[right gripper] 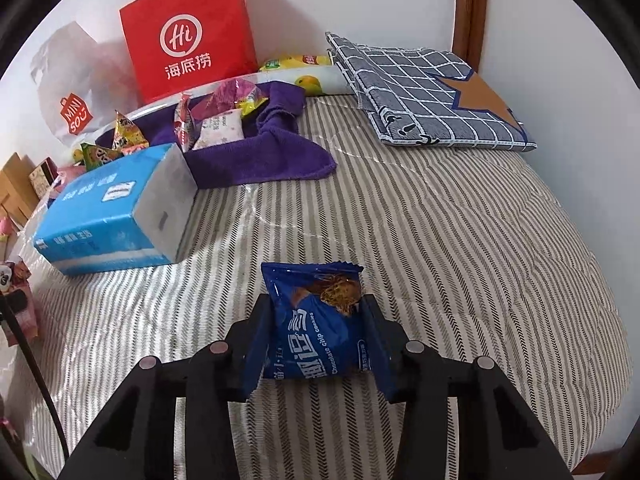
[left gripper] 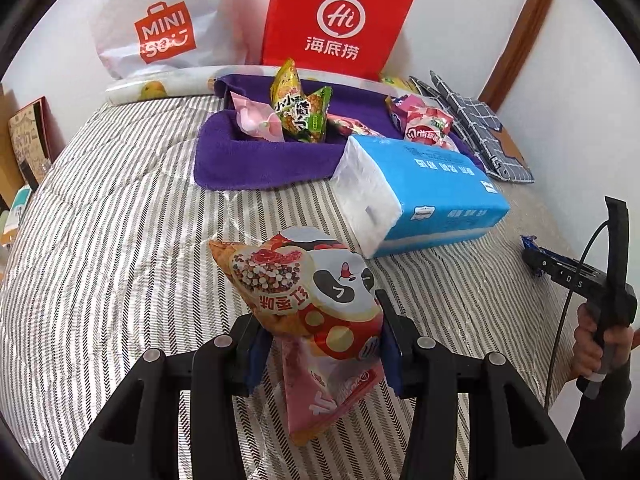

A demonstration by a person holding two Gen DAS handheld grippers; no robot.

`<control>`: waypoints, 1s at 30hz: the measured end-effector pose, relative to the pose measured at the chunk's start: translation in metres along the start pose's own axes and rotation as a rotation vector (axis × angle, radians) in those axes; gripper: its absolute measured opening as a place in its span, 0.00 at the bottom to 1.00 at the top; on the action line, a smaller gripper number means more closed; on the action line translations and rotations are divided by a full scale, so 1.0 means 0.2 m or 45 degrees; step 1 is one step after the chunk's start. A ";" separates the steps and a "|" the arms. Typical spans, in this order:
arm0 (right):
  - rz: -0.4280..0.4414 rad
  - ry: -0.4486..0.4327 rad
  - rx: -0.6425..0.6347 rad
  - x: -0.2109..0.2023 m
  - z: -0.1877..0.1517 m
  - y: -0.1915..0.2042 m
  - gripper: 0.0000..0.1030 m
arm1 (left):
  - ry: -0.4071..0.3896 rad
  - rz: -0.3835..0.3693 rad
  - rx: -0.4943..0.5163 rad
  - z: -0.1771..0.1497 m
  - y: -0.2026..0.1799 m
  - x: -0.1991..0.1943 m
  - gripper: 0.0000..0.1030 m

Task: Organize snacks
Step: 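Carry the blue chip packet and panda candy bag toward the purple towel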

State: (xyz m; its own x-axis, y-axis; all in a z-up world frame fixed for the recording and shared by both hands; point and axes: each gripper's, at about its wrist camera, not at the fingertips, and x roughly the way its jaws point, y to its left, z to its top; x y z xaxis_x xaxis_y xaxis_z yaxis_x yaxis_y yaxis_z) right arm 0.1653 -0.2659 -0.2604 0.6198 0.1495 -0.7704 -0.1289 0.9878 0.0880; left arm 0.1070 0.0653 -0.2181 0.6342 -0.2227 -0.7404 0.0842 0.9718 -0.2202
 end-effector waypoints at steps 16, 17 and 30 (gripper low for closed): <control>0.039 -0.126 -0.064 -0.15 0.12 0.15 0.41 | -0.045 -0.032 -0.011 0.06 0.01 -0.04 0.45; 0.042 -0.131 -0.069 -0.15 0.12 0.16 0.41 | -0.048 -0.033 -0.008 0.06 0.00 -0.05 0.45; 0.068 -0.182 -0.105 -0.20 0.16 0.22 0.41 | -0.064 -0.054 0.009 0.09 -0.03 -0.06 0.45</control>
State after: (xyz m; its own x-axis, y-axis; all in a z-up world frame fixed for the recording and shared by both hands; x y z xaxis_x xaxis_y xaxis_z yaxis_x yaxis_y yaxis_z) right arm 0.1596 -0.2269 -0.2042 0.7134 0.2119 -0.6679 -0.2237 0.9722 0.0695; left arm 0.1127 0.0628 -0.1959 0.6675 -0.2599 -0.6978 0.1174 0.9621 -0.2460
